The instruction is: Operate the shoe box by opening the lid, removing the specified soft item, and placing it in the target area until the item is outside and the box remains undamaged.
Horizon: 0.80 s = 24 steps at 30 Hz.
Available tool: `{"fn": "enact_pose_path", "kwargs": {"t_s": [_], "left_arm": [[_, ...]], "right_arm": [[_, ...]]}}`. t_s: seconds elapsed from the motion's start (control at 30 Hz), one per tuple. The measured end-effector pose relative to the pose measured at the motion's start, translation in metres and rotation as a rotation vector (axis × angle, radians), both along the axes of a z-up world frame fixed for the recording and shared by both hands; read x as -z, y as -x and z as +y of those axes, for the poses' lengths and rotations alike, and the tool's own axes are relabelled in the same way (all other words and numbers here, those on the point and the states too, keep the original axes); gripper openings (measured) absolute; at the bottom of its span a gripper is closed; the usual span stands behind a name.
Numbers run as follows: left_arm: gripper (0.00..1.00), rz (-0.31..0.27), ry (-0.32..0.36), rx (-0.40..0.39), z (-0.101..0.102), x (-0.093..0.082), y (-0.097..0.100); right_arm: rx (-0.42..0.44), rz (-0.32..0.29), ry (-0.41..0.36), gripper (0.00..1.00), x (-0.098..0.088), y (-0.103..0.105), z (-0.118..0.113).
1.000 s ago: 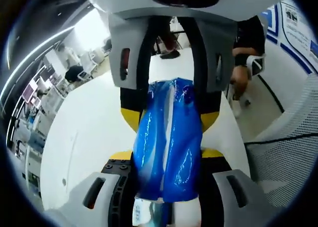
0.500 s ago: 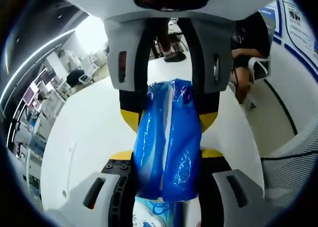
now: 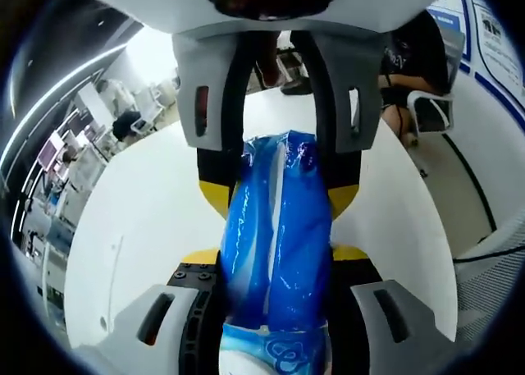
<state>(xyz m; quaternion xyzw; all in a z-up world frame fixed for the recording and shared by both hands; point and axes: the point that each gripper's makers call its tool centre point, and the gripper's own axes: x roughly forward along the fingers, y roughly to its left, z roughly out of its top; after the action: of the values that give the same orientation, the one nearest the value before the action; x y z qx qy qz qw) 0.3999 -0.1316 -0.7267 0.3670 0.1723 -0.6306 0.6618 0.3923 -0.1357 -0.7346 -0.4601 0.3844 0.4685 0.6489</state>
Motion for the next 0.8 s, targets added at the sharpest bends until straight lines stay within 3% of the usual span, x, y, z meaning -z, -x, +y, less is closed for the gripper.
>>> {"fn": "enact_pose_path", "kwargs": {"t_s": [0.47,0.8], "left_arm": [[0.49,0.018,-0.03,-0.021,-0.003,0.024,-0.014],[0.51,0.031,-0.043,-0.025,0.001,0.032,-0.015]], "right_arm": [[0.001,0.021,-0.019,0.43,0.024,-0.014,-0.003],[-0.002,0.039,-0.025,0.45,0.032,-0.015,0.0]]}}
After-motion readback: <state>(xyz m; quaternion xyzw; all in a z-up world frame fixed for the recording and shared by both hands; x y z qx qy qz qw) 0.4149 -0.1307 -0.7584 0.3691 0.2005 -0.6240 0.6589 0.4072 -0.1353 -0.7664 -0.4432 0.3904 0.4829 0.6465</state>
